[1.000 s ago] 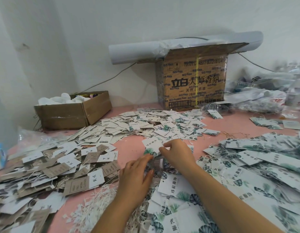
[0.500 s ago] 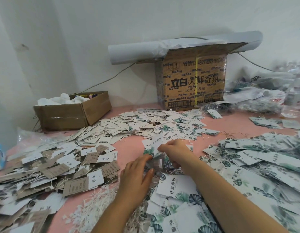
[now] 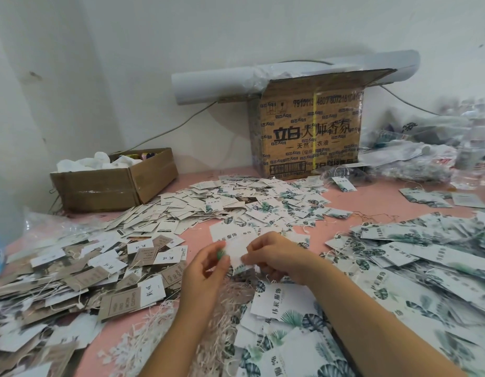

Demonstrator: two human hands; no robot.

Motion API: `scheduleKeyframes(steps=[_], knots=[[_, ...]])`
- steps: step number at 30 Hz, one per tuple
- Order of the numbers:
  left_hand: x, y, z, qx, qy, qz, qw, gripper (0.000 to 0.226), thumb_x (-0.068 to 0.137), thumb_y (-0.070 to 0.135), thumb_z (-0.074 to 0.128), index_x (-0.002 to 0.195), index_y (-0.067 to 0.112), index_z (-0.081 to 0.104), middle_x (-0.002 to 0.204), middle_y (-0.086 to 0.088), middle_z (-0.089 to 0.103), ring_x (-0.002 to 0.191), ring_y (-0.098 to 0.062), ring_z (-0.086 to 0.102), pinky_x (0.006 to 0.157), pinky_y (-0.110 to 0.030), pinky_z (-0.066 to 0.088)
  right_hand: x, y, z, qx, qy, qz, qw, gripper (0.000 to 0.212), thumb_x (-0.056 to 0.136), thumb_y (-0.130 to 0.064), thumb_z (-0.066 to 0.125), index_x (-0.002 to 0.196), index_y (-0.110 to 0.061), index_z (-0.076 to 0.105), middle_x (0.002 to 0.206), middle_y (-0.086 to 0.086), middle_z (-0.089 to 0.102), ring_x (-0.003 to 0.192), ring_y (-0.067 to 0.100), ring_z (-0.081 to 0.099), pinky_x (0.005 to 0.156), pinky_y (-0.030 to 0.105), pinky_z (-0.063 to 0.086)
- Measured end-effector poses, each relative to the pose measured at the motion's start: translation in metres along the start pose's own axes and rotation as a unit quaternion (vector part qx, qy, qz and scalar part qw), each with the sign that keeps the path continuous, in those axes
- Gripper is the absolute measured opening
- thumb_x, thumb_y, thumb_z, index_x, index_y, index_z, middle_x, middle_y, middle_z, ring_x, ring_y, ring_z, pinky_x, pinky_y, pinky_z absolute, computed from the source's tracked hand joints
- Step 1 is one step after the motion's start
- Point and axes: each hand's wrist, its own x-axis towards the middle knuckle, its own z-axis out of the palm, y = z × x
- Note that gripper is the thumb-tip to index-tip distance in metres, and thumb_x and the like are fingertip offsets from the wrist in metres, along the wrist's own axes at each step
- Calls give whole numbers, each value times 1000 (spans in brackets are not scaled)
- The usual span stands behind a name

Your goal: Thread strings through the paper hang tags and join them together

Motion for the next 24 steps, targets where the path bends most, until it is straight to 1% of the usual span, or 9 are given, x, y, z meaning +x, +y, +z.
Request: scheduleKeyframes(steps=[4, 7, 9, 11, 12, 13, 16, 19, 24], knots=[[3, -6, -3, -31, 46, -29, 998, 26, 84, 7, 65, 94, 32, 66, 95, 11, 70, 89, -3, 64, 68, -15, 48, 0, -2, -3, 30, 10, 23, 999, 17, 90, -1, 50, 78, -11, 56, 37, -11, 37, 34, 7, 27, 33, 15, 23], [4, -8, -5, -38, 61, -43, 996, 26, 83, 6, 66, 92, 30, 67, 94, 9, 70, 86, -5, 64, 66, -15, 47, 2, -1, -12, 83, 110, 22, 990, 21, 91, 2, 42, 97, -6, 61, 45, -6, 40, 33, 6, 26, 32, 16, 21], [4, -9, -6, -30, 63, -41, 997, 25, 83, 6, 66, 92, 29, 68, 93, 7, 69, 87, -7, 63, 65, -17, 46, 5, 5, -21, 29, 199, 26, 979, 26, 91, -1, 40, 107, -5, 60, 59, 0, 47, 35, 7, 31, 34, 18, 25], [3, -9, -6, -22, 60, -35, 997, 25, 83, 5, 66, 91, 28, 67, 91, 7, 68, 85, -8, 63, 60, -15, 47, 7, 15, -30, -118, 257, 40, 958, 25, 92, -14, 45, 112, -6, 59, 78, 5, 61, 50, 12, 53, 46, 23, 45], [3, -9, -5, -20, 58, -33, 998, 25, 82, 4, 66, 91, 28, 67, 89, 7, 68, 83, -8, 63, 56, -13, 48, 8, 20, -33, -194, 264, 56, 943, 29, 92, -25, 50, 110, -4, 58, 88, 7, 65, 65, 17, 61, 60, 28, 53], [3, -9, -5, -19, 57, -33, 998, 25, 82, 3, 66, 90, 27, 67, 88, 7, 68, 81, -7, 63, 53, -11, 48, 8, 25, -34, -251, 258, 76, 930, 37, 90, -37, 55, 104, -3, 59, 89, 5, 64, 73, 18, 63, 68, 30, 53], [3, -10, -4, -12, 46, -34, 998, 23, 82, 3, 66, 90, 25, 67, 89, 6, 69, 79, -5, 64, 54, -10, 48, 11, 34, -32, -352, 233, 123, 898, 52, 77, -62, 60, 72, -12, 50, 65, -2, 52, 57, 13, 50, 51, 24, 40], [3, -12, -4, -7, 37, -31, 999, 22, 83, 5, 67, 90, 26, 67, 90, 7, 69, 80, -4, 64, 60, -14, 47, 14, 40, -30, -406, 239, 135, 872, 54, 75, -65, 61, 66, -15, 42, 62, -3, 49, 54, 11, 45, 46, 22, 32], [3, -14, -5, -10, 39, -30, 999, 22, 83, 5, 67, 90, 26, 67, 91, 6, 69, 84, -9, 64, 65, -19, 45, 15, 41, -31, -397, 255, 127, 873, 49, 78, -58, 63, 66, -16, 39, 65, -3, 49, 60, 13, 48, 47, 24, 31]])
